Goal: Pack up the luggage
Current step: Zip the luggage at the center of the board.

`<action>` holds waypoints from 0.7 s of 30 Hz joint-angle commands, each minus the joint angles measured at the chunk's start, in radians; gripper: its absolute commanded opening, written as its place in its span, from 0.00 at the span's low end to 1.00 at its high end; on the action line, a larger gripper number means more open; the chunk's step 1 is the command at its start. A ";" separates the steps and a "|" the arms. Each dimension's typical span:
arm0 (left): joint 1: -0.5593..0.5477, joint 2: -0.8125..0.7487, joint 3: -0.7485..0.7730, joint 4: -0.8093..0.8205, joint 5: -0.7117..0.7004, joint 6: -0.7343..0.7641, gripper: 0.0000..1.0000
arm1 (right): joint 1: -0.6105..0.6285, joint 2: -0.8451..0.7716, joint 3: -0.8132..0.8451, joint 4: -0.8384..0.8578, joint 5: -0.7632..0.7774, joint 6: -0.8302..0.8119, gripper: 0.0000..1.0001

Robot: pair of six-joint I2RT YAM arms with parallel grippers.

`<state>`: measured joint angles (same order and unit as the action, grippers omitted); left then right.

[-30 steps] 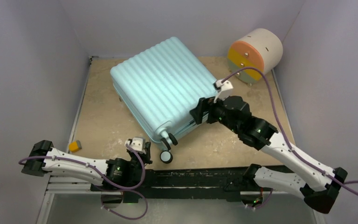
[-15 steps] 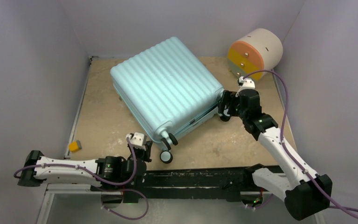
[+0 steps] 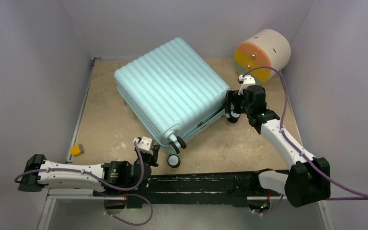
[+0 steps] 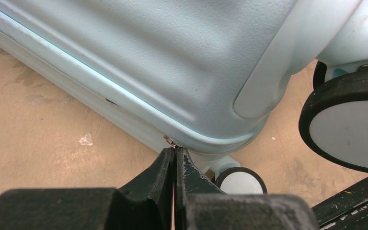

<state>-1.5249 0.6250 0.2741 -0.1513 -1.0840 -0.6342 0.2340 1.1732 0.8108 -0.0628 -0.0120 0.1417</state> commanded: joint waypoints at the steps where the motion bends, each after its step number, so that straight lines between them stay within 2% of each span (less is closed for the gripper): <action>1: -0.003 -0.023 -0.035 0.068 0.132 -0.013 0.00 | -0.004 0.060 0.080 0.016 -0.051 -0.112 0.83; 6: -0.003 -0.087 -0.056 0.052 0.133 -0.009 0.00 | -0.008 0.106 0.115 0.031 -0.062 -0.204 0.79; 9: -0.003 -0.122 -0.069 0.057 0.134 0.002 0.00 | -0.011 0.133 0.137 0.012 -0.059 -0.264 0.71; 12: -0.003 -0.131 -0.075 0.065 0.136 0.011 0.00 | -0.012 0.141 0.142 0.001 -0.054 -0.295 0.58; 16: -0.003 -0.123 -0.072 0.068 0.140 0.016 0.00 | -0.012 0.129 0.147 -0.004 -0.050 -0.304 0.32; 21: -0.003 -0.114 -0.070 0.075 0.141 0.022 0.00 | -0.011 0.100 0.171 -0.037 -0.059 -0.329 0.07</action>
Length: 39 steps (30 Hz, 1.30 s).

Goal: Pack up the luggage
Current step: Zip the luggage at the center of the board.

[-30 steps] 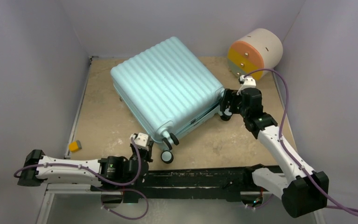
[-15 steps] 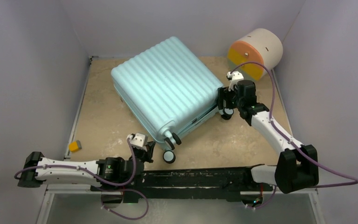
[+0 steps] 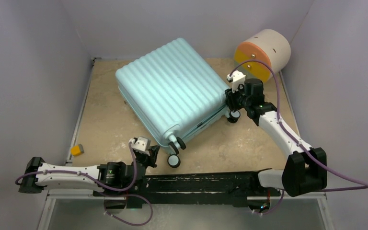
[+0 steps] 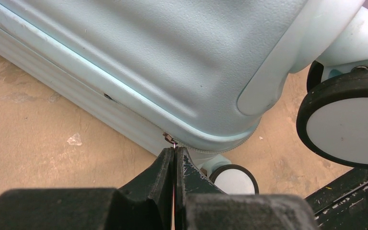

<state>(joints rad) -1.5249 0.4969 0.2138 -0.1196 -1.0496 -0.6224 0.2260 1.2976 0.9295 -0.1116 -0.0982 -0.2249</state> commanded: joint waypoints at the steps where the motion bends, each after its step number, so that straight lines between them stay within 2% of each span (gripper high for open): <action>1: -0.003 0.017 -0.008 0.044 0.107 0.012 0.00 | -0.004 -0.032 0.052 0.008 0.031 0.032 0.05; 5: -0.003 0.029 -0.005 0.051 0.106 0.019 0.00 | -0.004 -0.042 0.055 -0.007 0.035 0.018 0.00; 10: -0.003 0.035 0.003 0.064 0.109 0.039 0.00 | -0.004 -0.106 0.069 -0.004 0.046 0.023 0.00; 19: -0.003 0.075 0.030 0.175 0.164 0.191 0.00 | -0.004 -0.159 0.160 -0.037 0.088 0.042 0.00; 30: -0.003 0.132 0.040 0.211 0.370 0.262 0.00 | -0.004 -0.221 0.017 0.043 0.168 0.163 0.00; 39: -0.015 0.193 0.100 0.122 0.508 0.218 0.00 | -0.004 -0.242 0.004 0.047 0.211 0.217 0.00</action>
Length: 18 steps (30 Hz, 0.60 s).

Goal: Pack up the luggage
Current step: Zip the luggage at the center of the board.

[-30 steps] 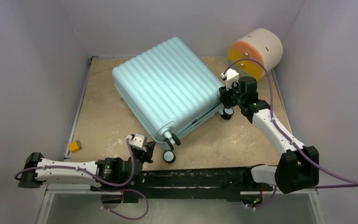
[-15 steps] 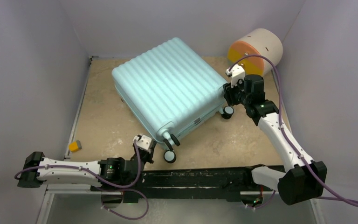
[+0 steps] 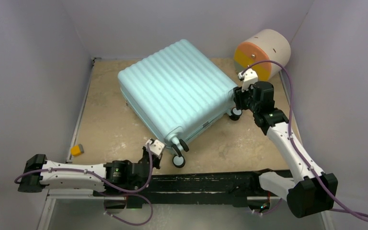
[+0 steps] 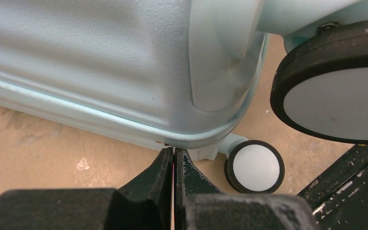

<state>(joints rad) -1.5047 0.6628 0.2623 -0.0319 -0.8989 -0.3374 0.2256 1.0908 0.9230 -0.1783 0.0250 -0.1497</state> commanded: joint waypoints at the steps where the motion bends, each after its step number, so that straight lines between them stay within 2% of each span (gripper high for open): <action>1: -0.037 0.028 0.057 0.007 0.373 -0.073 0.00 | -0.003 -0.035 0.014 0.108 0.091 0.141 0.00; 12: -0.078 0.052 0.161 -0.138 0.543 -0.145 0.00 | -0.003 -0.042 -0.020 0.118 0.116 0.205 0.00; 18: -0.078 0.132 0.172 -0.071 0.594 -0.138 0.00 | -0.002 -0.056 -0.043 0.119 0.093 0.229 0.00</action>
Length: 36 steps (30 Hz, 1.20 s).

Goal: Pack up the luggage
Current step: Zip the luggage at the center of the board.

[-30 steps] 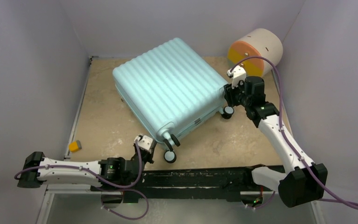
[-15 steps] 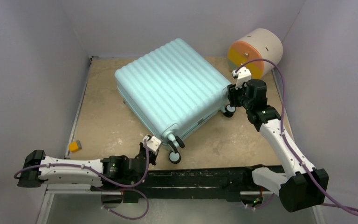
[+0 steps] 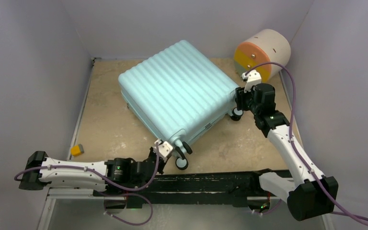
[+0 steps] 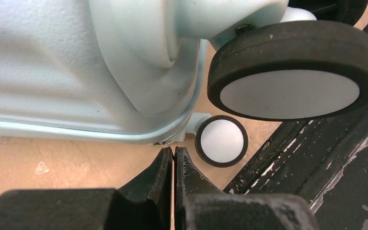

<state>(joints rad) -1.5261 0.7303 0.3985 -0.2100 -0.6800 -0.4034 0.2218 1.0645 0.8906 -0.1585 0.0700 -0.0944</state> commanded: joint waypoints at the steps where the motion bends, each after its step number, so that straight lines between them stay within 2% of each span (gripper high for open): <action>1: -0.058 0.090 0.043 0.129 0.383 -0.067 0.00 | 0.002 -0.034 -0.017 0.099 0.046 0.179 0.00; 5: -0.060 0.192 0.063 0.256 0.380 -0.035 0.00 | 0.003 -0.051 -0.052 0.099 0.033 0.209 0.00; 10: -0.061 0.288 0.054 0.406 0.310 -0.017 0.00 | 0.012 -0.076 -0.109 0.105 0.021 0.242 0.00; 14: -0.061 0.302 0.028 0.497 0.232 -0.023 0.00 | 0.028 -0.098 -0.140 0.104 0.013 0.262 0.00; 17: -0.062 0.275 0.017 0.486 0.186 -0.031 0.00 | 0.032 -0.114 -0.154 0.102 0.004 0.269 0.00; 21: -0.063 0.159 0.004 0.330 0.102 -0.106 0.00 | 0.035 -0.135 -0.146 0.092 -0.005 0.271 0.00; 22: -0.063 0.118 0.003 0.271 0.087 -0.139 0.05 | 0.035 -0.138 -0.144 0.089 -0.007 0.270 0.00; 25: -0.063 -0.001 0.016 0.065 0.064 -0.222 0.34 | 0.034 -0.145 -0.137 0.083 -0.010 0.274 0.00; 27: -0.063 -0.063 0.035 -0.086 0.048 -0.285 0.49 | 0.036 -0.148 -0.132 0.082 -0.013 0.276 0.00; 31: -0.063 -0.114 0.095 -0.298 0.011 -0.424 0.63 | 0.037 -0.145 -0.127 0.086 -0.010 0.280 0.00; 36: -0.063 -0.062 0.164 -0.558 -0.074 -0.680 0.70 | 0.036 -0.142 -0.133 0.098 -0.010 0.291 0.00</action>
<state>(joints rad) -1.5883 0.6365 0.4938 -0.5014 -0.6628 -0.8383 0.2413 0.9241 0.7586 -0.0811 0.0628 0.0643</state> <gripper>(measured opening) 0.683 0.562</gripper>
